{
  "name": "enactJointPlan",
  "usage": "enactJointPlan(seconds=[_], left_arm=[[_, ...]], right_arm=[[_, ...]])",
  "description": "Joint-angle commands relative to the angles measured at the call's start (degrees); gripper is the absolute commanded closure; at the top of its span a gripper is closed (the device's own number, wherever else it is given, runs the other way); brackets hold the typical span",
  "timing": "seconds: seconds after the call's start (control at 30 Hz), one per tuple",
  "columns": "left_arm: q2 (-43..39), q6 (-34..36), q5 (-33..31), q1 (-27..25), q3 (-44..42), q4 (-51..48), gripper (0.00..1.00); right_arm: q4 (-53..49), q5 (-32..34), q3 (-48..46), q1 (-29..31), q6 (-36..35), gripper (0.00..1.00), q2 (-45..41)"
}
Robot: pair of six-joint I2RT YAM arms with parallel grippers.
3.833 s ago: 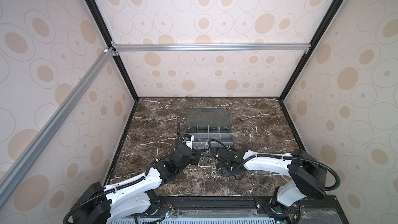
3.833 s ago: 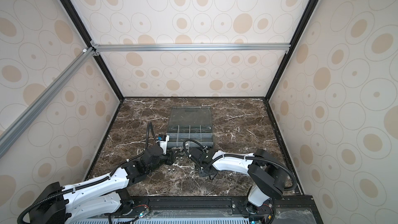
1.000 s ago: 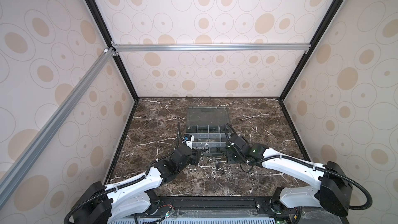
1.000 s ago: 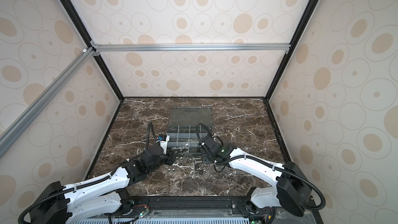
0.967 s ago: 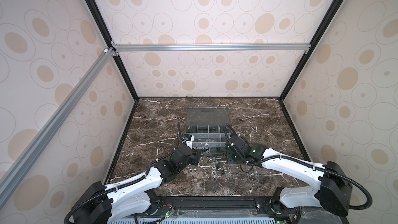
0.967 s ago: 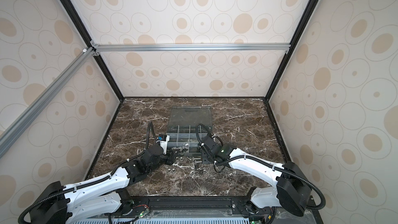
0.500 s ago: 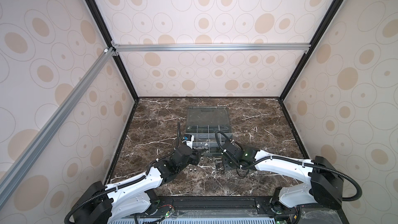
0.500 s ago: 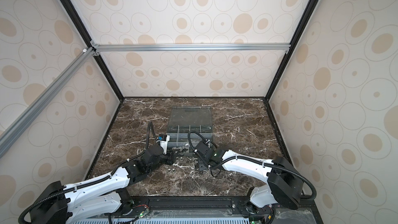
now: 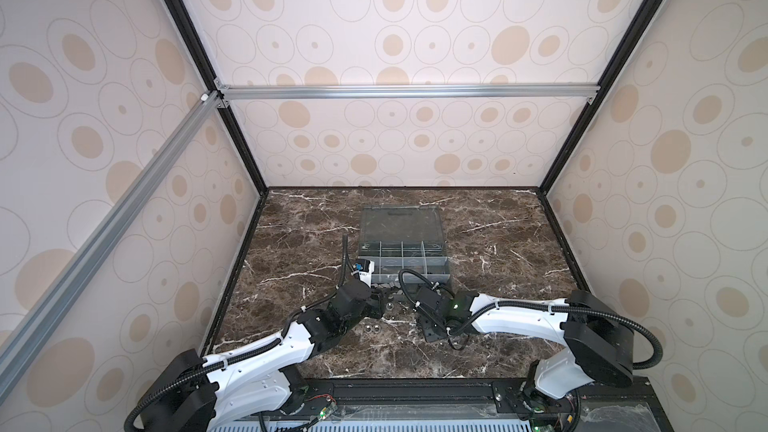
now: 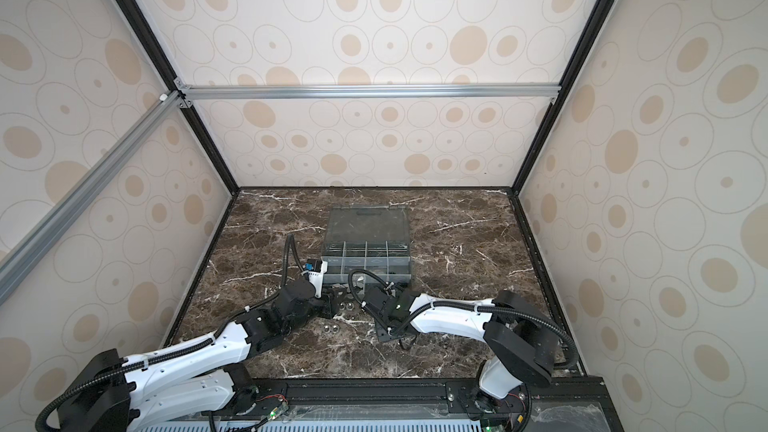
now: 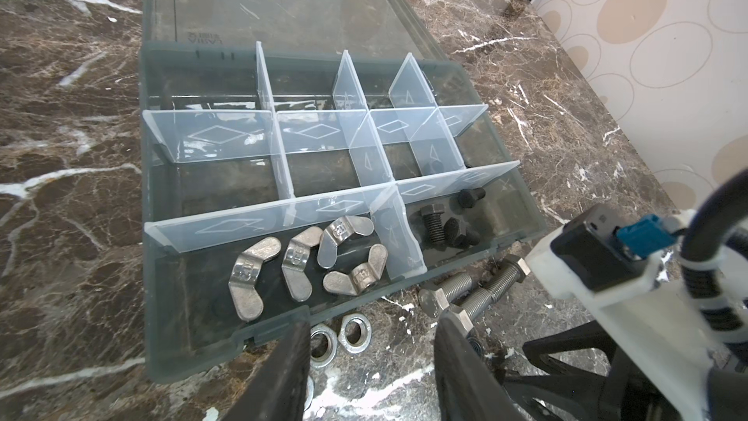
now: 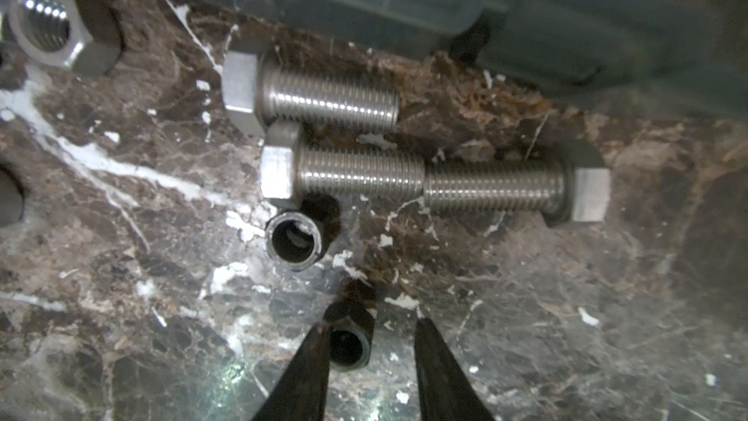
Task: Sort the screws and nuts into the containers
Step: 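Withdraw the right gripper and lower it onto another dark hex nut, then lift the dark hex nut with the right gripper into the farther compartment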
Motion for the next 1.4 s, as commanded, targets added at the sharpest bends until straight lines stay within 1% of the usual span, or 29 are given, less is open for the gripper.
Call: enactJointPlan(seconds=[0.0, 0.3, 0.53, 0.7, 0.8, 0.9, 0.97, 1.03, 1.17, 1.23, 1.37], left_arm=[[-1.12, -1.04, -0.49, 0.46, -0.14, 1.14, 0.50], [-2.17, -1.20, -0.63, 0.47, -0.77, 0.79, 0.50], [-2.60, -1.35, -0.67, 0.49, -1.04, 0.52, 0.50], [-2.72, -1.37, -0.93, 0.44, -1.02, 0.75, 0.50], [-2.45, -1.57, -0.61, 0.44, -0.86, 0.98, 0.50], [-1.99, -1.29, 0.13, 0.46, -0.53, 1.10, 0.50], [-1.52, -1.09, 0.53, 0.44, -0.38, 1.12, 0.50], [-1.08, -0.88, 0.89, 0.47, -0.16, 0.69, 0.50], [-0.71, -0.80, 1.64, 0.46, 0.10, 1.07, 0.51], [-0.62, -0.96, 2.00, 0.44, 0.24, 1.30, 0.50], [-0.29, -1.52, 2.71, 0.44, 0.12, 1.40, 0.51]], right_arm=[[-0.20, -0.47, 0.31, 0.85, 1.39, 0.63, 1.57], [-0.24, -0.55, 0.40, 1.53, 2.18, 0.68, 3.25], [-0.16, -0.25, 0.35, 1.84, 2.88, 0.75, 3.83], [0.04, 0.56, 0.41, 1.84, 2.92, 0.77, 2.99], [-0.61, 2.37, 0.99, 1.84, 2.27, 0.77, 1.38], [-2.91, 5.21, 3.04, 1.33, -0.80, 0.77, -0.71], [-4.50, 6.39, 5.05, -0.38, -3.33, 0.77, -1.99], [-4.65, 6.91, 7.04, -3.62, -6.29, 0.77, -3.65], [-1.15, 8.44, 10.42, -10.22, -12.32, 0.77, -5.33], [0.17, 8.49, 12.21, -13.35, -14.52, 0.77, -4.42], [1.26, 4.96, 15.78, -19.02, -16.37, 0.77, 0.16]])
